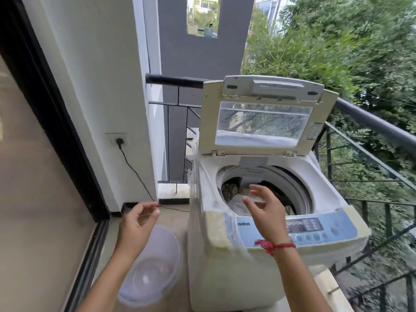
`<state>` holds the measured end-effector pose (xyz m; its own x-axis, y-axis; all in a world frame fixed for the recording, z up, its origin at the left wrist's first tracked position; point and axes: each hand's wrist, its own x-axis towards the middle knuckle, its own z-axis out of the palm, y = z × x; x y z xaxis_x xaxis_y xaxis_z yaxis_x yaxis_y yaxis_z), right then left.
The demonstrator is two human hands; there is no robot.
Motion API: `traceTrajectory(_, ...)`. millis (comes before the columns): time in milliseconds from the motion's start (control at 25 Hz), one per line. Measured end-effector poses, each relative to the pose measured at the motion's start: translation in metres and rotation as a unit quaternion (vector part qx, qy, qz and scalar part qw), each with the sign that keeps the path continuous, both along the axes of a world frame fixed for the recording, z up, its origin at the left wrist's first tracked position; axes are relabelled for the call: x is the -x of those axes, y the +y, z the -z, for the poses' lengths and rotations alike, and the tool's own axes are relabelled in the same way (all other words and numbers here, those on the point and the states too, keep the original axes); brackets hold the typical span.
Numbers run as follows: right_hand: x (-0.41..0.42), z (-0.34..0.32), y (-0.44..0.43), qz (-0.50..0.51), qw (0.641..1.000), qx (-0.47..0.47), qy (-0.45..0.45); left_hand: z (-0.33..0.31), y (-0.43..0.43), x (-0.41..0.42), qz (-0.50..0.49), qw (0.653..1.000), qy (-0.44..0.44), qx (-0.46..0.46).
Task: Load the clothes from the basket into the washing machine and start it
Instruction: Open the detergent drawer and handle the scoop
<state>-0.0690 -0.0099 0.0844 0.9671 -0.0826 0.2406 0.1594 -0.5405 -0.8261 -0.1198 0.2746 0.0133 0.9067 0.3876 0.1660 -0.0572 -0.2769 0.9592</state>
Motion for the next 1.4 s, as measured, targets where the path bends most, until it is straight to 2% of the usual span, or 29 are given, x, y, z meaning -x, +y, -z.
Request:
traceTrajectory(200, 0.011, 0.002, 0.022, -0.023, 1.000, -0.014, -0.010, 0.012, 0.018, 0.026, -0.043, 0.998, -0.004, 0.044)
traceTrajectory(520, 0.023, 0.033, 0.062, -0.135, 0.989, -0.018, 0.054, 0.031, 0.049, 0.077, -0.188, 0.978, 0.018, 0.093)
traceTrajectory(720, 0.018, 0.044, 0.069, -0.152, 0.986, -0.009, 0.067, 0.034, 0.049, 0.082, -0.201, 0.975, 0.039, 0.085)
traceTrajectory(880, 0.018, 0.046, 0.057, -0.130, 0.988, -0.013, 0.077, 0.036, 0.036, 0.063, -0.162, 0.981, 0.080, 0.071)
traceTrajectory(1080, 0.006, 0.042, 0.017, -0.067, 0.995, -0.008, 0.077, 0.025, -0.015, 0.009, -0.032, 0.994, 0.093, -0.046)
traceTrajectory(1280, -0.017, 0.045, -0.035, 0.019, 0.997, -0.017, 0.075, 0.013, -0.079, -0.065, 0.085, 0.978, 0.089, -0.167)
traceTrajectory(1400, -0.043, 0.050, -0.058, 0.055, 0.995, -0.017, 0.079, 0.021, -0.109, -0.115, 0.113, 0.957, 0.114, -0.241)
